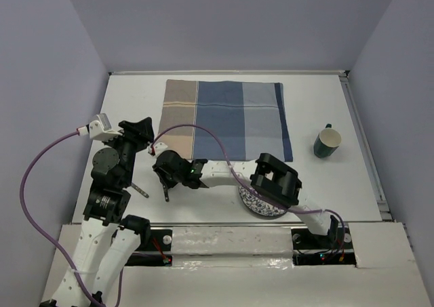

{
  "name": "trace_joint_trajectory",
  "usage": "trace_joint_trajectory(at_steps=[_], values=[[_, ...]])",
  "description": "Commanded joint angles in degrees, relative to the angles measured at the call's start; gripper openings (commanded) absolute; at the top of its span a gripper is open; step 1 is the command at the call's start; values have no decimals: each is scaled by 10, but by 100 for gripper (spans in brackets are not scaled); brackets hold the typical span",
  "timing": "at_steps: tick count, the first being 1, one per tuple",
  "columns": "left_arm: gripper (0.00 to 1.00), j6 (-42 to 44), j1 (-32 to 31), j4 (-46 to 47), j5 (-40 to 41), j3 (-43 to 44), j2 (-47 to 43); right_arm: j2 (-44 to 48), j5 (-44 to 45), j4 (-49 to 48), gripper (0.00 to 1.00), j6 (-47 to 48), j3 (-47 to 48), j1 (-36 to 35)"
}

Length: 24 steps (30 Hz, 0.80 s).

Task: Set the dinner table for one person

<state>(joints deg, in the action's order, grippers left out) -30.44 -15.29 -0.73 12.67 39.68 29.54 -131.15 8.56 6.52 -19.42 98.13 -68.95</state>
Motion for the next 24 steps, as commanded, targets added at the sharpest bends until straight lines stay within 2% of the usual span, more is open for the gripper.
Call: trace_joint_trajectory(at_steps=[1, 4, 8, 13, 14, 15, 18, 20, 24], values=[[63, 14, 1, 20, -6, 20, -3, -15, -13, 17, 25, 38, 29, -29], [63, 12, 1, 21, -5, 22, -4, -5, -22, 14, 20, 41, 17, -35], [63, 2, 1, 20, -9, 15, -8, 1, -29, 7, 20, 39, 4, -40], [63, 0, 1, 22, -4, 0, -5, -6, 2, 9, 20, 51, 13, -40], [63, 1, 1, 21, -4, 0, -4, -2, 8, 10, 23, 52, 15, -40], [63, 1, 1, 21, -4, 0, -2, 5, 12, 10, 36, 52, 12, -40], [64, 0, 1, 17, -1, 3, 3, 52, 35, 10, 55, 43, -6, -40], [65, -2, 1, 15, 3, -5, 7, 84, 44, 4, 57, 41, -33, -40], [65, -29, 2, 11, -1, -37, 34, 211, 52, -21, 55, 18, -128, -4]])
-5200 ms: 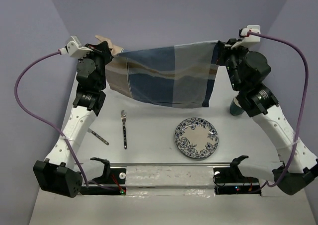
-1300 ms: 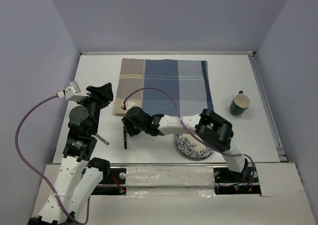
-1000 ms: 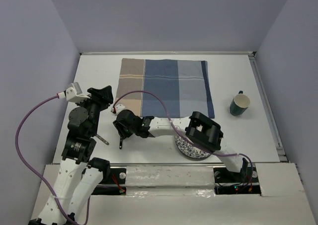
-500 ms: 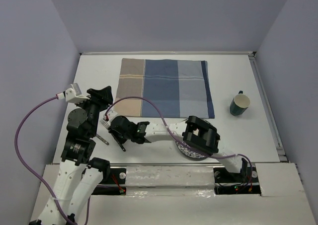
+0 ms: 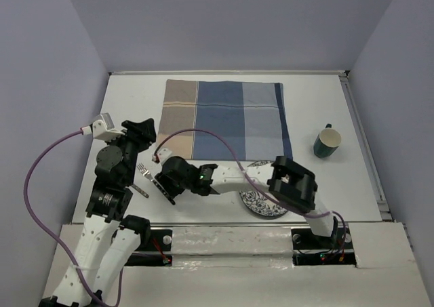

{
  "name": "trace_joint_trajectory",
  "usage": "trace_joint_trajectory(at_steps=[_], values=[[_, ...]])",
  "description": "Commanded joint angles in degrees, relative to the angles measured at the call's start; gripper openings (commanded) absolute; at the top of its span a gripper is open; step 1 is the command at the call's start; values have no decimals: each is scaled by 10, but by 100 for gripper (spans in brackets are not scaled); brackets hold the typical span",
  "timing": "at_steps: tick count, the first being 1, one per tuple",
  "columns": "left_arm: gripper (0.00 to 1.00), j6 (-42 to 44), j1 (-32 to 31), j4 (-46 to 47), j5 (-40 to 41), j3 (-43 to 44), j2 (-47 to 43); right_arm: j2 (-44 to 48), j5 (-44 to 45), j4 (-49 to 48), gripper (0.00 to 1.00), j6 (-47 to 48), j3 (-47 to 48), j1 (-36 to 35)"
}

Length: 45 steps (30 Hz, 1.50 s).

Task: Set the dinner table for one person

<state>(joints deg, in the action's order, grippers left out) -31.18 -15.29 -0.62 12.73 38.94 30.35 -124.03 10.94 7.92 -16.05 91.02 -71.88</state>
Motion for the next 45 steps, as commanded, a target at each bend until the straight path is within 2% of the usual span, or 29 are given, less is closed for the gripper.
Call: trace_joint_trajectory(at_steps=[1, 3, 5, 6, 7, 8, 13, 16, 20, 21, 23, 27, 33, 39, 42, 44, 45], values=[[65, -43, 1, 15, -10, -54, 44, 164, 43, -41, 53, -21, -85, 34], [63, -72, 1, 50, -38, -86, 60, 216, 60, -45, 49, -45, -173, 57], [62, -105, 1, 76, -47, -129, 87, 298, 70, -46, 46, -62, -236, 106], [61, -114, -1, 97, -51, -140, 110, 323, 73, -46, 43, -78, -296, 150], [61, -119, -1, 103, -49, -148, 110, 347, 74, -45, 41, -85, -325, 150], [61, -120, -4, 115, -38, -160, 136, 386, 61, -47, 40, -91, -372, 201], [62, -122, -16, 147, 11, -178, 221, 435, 29, -43, 34, -93, -430, 361], [64, -111, -26, 162, 39, -164, 270, 427, 5, -41, 31, -89, -429, 422], [68, -98, -40, 164, 59, -143, 325, 405, 0, -34, 31, -87, -429, 480], [68, -96, -40, 167, 59, -141, 336, 400, 0, -33, 36, -87, -431, 498], [69, -87, -40, 167, 61, -129, 372, 395, 2, -30, 43, -92, -438, 518], [66, -79, -40, 176, 70, -114, 420, 402, 8, -30, 48, -94, -447, 525], [65, -77, -40, 179, 72, -106, 456, 398, 18, -27, 48, -101, -456, 553], [61, -74, -40, 176, 37, -97, 497, 405, 36, -21, 47, -123, -473, 572], [54, -68, -40, 174, 46, -93, 500, 414, 37, -19, 48, -128, -484, 572], [44, -66, -40, 170, 48, -91, 502, 411, 37, -17, 49, -131, -487, 572], [35, -65, -40, 168, 48, -91, 501, 410, 37, -18, 49, -133, -489, 572]])
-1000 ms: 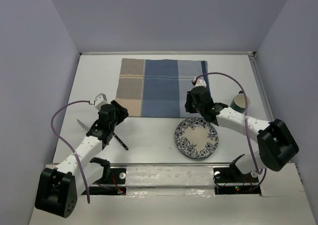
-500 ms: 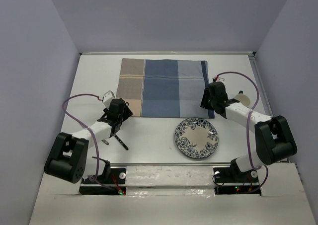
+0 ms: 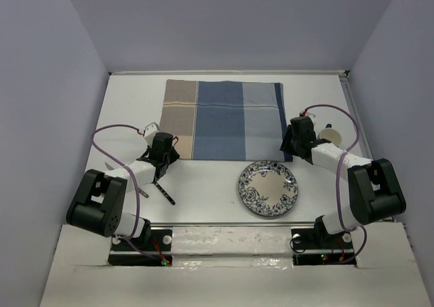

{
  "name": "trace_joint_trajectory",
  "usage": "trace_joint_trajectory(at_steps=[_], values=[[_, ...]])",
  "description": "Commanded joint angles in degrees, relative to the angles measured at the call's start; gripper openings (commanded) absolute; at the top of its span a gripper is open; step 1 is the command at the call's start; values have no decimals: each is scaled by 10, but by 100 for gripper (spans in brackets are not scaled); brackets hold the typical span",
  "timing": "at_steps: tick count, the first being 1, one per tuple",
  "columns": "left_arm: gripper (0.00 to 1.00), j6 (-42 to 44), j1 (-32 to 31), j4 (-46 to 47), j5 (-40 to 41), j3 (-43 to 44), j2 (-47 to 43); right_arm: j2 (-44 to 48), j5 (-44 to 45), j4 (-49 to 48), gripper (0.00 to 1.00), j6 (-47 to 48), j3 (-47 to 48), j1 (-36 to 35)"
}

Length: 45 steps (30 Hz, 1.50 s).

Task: Set the dinner table for one person

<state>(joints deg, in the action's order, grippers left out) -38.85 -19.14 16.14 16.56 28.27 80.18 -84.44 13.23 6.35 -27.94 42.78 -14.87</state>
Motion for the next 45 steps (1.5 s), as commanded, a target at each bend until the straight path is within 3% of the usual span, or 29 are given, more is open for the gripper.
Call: trace_joint_trajectory(at_steps=[1, 8, 14, 16, 17, 18, 19, 20, 21, 23, 24, 29, 33, 40, 45], values=[[33, 11, -2, 1, 11, 14, 3, 8, 14, -1, 49, -15, -7, 2], [8, 14, -3, -23, 9, 8, -10, -15, 22, -1, 49, -25, -1, 9], [5, 11, -3, -40, -11, 5, -29, -25, 14, -2, 48, -34, -1, 14], [13, 10, -3, -45, -17, 3, -33, -17, 14, -1, 48, -33, -1, 14], [28, 9, -4, -47, -20, 0, -41, -9, 8, -1, 48, -31, 0, 14], [37, 8, -5, -49, -17, -1, -49, 3, 0, -1, 49, -26, 0, 14], [56, 8, -7, -50, -15, -2, -68, 38, -10, -2, 50, -23, -2, 14], [65, 9, -8, -52, -16, -1, -78, 58, -21, -5, 52, -19, -4, 14], [80, 9, -10, -60, -14, 2, -89, 79, -46, -5, 59, -10, -9, 14], [96, 13, -22, -69, 0, 13, -128, 136, -85, -5, 63, -4, -13, 14], [99, 15, -28, -78, 5, 18, -140, 153, -94, -5, 64, -2, -22, 14], [99, 32, -101, -86, 11, 46, -195, 234, -128, -1, 66, 2, -55, 14], [99, 19, -242, 21, -68, 30, -183, 277, -201, -5, 66, 5, -70, 14], [94, -16, -324, 166, -270, 8, -70, 362, -285, -1, 66, 20, -80, 14], [91, -11, -348, 173, -319, 44, 31, 375, -300, 6, 66, 24, -78, 14]])
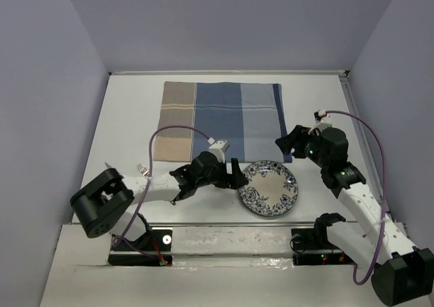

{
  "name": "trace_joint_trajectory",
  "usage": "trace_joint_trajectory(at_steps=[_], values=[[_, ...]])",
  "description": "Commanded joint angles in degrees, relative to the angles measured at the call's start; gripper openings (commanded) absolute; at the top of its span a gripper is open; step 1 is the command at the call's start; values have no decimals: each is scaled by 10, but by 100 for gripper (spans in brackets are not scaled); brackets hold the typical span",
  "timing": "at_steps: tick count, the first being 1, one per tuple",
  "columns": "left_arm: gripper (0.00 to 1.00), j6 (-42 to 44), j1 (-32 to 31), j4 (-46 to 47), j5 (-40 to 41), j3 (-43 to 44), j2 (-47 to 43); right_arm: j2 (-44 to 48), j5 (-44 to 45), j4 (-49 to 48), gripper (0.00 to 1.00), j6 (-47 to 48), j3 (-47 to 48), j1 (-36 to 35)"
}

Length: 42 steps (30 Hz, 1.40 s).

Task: Set the dinner table for one person

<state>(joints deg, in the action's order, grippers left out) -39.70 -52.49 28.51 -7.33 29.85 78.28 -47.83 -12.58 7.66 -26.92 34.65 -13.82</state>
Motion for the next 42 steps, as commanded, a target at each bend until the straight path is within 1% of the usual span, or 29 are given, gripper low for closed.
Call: trace_joint_trajectory(at_steps=[1, 6, 11, 12, 13, 16, 18, 19, 22, 23, 25, 26, 27, 28, 30, 31, 35, 37, 42], values=[[89, -2, -16, 49, -80, 30, 71, 9, -45, -5, 66, 14, 3, 4], [85, 2, -16, 44, -74, 40, 111, 7, -44, -1, 66, 15, -1, 4], [77, 14, -16, 50, -99, 51, 164, 5, -41, -5, 66, 12, -5, 4], [76, 13, -16, 50, -101, 53, 170, 4, -40, -5, 65, 10, -6, 4], [72, 13, -16, 52, -101, 53, 175, 5, -39, -6, 65, 9, -6, 4], [68, 9, -16, 58, -100, 50, 191, 10, -32, -8, 64, 6, -10, 4], [62, 7, -16, 59, -92, 49, 196, 16, -29, -11, 64, 3, -13, 4], [56, 6, -16, 58, -88, 48, 196, 18, -30, -12, 63, 0, -15, 4], [46, 5, -16, 57, -73, 47, 197, 24, -31, -13, 63, -2, -20, 4], [38, 4, -15, 57, -70, 45, 200, 25, -31, -12, 63, -2, -20, 4], [31, 4, -16, 57, -66, 45, 203, 27, -32, -10, 63, -1, -19, 4], [23, 3, -16, 58, -66, 45, 206, 28, -31, -8, 63, -1, -19, 4], [20, 4, -16, 57, -62, 44, 207, 30, -30, -8, 63, -2, -20, 4], [14, 2, -16, 57, -60, 43, 208, 34, -29, -8, 63, -4, -20, 4], [6, 2, -15, 58, -58, 42, 208, 36, -32, -7, 63, -5, -21, 4], [0, 2, -16, 58, -56, 40, 208, 39, -32, -7, 63, -6, -22, 4], [0, -4, -16, 63, -51, 29, 186, 40, -35, -6, 63, -7, -21, 4], [0, -12, -14, 80, -58, 23, 170, 40, -41, -4, 63, -6, -16, 4], [0, -38, 0, 100, -76, 10, 89, 56, -43, 14, 63, -6, 3, 4]])
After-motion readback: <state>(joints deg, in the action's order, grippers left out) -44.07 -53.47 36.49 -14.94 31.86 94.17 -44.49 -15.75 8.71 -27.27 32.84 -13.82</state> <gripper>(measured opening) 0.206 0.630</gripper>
